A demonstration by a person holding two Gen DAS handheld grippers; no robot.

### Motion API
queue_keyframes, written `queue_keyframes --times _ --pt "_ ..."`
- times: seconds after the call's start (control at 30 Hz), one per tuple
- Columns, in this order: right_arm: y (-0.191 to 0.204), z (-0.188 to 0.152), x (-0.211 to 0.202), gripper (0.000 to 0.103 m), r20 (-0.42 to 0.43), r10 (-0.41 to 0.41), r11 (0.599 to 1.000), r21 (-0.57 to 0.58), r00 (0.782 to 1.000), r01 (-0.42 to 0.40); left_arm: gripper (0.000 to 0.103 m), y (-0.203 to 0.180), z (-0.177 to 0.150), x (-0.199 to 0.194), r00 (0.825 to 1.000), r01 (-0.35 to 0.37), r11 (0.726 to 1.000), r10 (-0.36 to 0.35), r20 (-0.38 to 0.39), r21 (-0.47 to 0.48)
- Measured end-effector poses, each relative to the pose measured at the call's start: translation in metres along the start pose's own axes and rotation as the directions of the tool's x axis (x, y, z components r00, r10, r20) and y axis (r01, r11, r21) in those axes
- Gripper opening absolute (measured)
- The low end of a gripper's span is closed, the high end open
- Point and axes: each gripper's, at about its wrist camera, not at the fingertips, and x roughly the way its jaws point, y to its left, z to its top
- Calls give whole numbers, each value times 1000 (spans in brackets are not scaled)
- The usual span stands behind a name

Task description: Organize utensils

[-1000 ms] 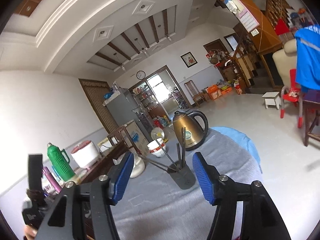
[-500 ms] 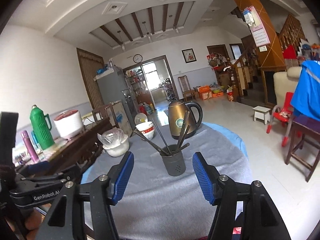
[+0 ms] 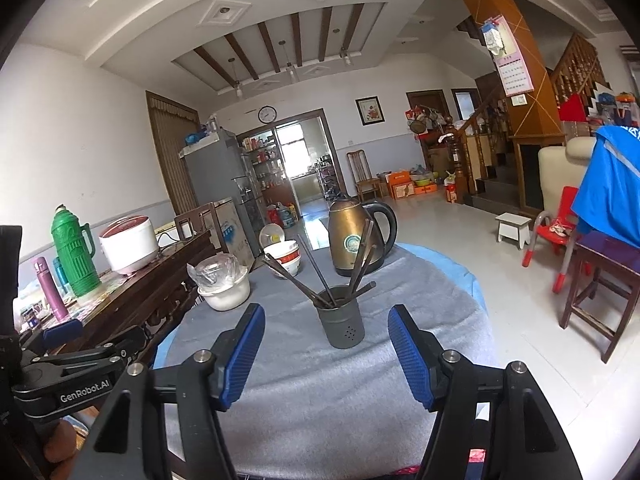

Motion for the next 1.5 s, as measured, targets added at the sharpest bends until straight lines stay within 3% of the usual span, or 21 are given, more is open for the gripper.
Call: queue_keyframes --times 1.5 --pt "3 -4 5 68 -23 19 1000 -1 1000 -19 97 6 0 -2 999 -33 999 33 21 -6"
